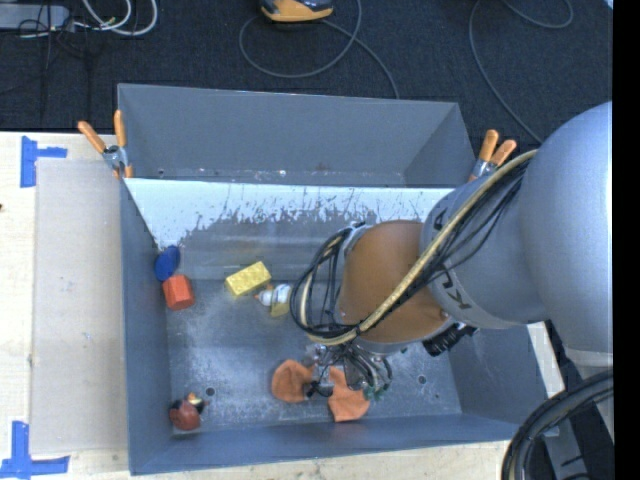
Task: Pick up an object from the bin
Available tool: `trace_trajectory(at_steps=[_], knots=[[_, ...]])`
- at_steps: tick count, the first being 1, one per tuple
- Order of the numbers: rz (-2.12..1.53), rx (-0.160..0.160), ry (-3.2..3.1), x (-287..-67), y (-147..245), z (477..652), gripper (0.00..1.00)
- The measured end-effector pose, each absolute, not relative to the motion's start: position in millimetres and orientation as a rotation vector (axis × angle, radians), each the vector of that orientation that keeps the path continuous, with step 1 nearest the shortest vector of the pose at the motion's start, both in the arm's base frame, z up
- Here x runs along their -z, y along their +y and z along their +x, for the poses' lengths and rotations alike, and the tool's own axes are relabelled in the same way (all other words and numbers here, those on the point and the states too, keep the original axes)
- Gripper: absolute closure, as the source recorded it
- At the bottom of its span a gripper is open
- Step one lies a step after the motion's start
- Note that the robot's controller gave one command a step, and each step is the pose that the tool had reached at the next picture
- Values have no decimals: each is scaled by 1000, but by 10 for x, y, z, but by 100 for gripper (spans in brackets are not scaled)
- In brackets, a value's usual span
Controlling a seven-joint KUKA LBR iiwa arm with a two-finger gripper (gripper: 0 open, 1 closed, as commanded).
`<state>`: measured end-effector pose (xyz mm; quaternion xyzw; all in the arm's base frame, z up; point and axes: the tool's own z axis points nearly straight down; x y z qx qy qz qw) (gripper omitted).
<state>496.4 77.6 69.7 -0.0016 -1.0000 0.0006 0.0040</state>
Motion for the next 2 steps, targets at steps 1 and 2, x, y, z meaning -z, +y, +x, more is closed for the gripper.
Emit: trace_trajectory(at_steps=[1,2], knots=[[-6,-2,-3134,-697,775,4963,100],[-8,-4,-3125,-809,771,4938,100]])
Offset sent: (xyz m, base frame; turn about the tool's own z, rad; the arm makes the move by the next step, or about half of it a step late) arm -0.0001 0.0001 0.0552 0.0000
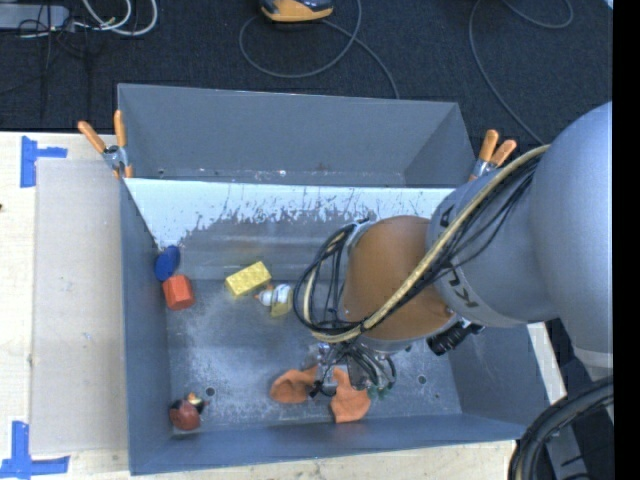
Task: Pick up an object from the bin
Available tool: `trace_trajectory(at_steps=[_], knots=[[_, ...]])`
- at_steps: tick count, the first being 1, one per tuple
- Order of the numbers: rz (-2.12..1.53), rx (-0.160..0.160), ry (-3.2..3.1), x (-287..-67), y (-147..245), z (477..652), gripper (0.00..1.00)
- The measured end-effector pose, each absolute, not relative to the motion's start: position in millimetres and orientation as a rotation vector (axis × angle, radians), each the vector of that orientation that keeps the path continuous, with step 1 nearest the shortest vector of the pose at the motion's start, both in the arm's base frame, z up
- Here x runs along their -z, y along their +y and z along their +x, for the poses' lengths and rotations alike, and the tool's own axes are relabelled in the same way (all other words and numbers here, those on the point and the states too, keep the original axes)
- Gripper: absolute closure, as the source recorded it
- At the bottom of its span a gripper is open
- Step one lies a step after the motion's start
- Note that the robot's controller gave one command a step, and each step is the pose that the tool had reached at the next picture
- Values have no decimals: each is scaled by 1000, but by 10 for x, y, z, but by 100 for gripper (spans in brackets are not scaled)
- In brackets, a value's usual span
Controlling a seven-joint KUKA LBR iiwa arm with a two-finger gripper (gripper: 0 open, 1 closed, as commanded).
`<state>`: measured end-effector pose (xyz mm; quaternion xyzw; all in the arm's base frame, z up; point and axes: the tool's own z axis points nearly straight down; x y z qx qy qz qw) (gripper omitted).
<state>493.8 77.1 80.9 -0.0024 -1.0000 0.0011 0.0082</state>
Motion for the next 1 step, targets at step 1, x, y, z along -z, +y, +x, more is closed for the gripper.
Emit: trace_trajectory(at_steps=[1], knots=[[-8,-3,-3127,-985,772,4943,100]])
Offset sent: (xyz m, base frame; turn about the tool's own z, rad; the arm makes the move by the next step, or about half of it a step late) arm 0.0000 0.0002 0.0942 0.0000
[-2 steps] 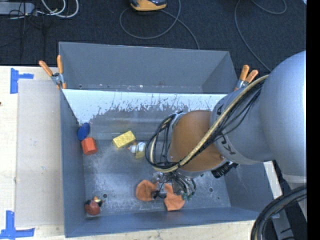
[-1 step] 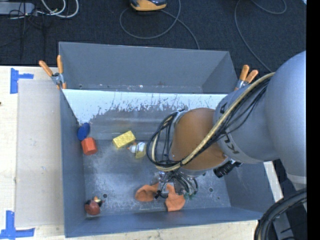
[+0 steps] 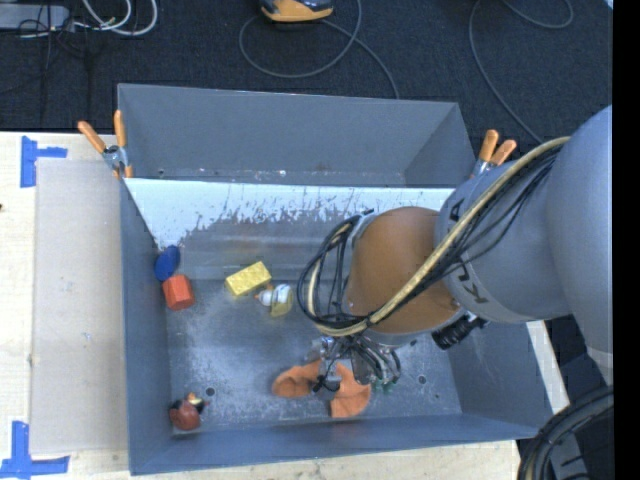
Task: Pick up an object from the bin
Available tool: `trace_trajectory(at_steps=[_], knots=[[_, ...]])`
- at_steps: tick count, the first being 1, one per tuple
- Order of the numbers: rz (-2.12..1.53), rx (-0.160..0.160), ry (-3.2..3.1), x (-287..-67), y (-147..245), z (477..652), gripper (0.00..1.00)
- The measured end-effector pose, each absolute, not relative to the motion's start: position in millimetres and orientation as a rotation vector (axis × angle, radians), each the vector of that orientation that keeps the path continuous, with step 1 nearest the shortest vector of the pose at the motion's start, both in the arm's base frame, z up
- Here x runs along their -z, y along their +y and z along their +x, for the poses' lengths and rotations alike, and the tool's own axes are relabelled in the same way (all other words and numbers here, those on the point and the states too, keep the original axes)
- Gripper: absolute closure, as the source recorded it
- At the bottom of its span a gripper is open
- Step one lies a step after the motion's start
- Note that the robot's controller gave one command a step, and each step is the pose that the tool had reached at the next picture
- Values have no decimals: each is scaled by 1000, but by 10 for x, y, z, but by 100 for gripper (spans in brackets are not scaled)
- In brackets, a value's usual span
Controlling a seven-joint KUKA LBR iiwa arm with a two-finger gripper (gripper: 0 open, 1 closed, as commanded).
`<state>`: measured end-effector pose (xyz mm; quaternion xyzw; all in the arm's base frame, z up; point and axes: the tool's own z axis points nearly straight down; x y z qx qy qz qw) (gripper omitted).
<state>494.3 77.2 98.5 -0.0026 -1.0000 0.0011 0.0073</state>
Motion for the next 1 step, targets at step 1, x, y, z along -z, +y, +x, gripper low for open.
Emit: trace_trajectory(at_steps=[1], knots=[[-10,-4,-3125,-1170,771,4941,100]])
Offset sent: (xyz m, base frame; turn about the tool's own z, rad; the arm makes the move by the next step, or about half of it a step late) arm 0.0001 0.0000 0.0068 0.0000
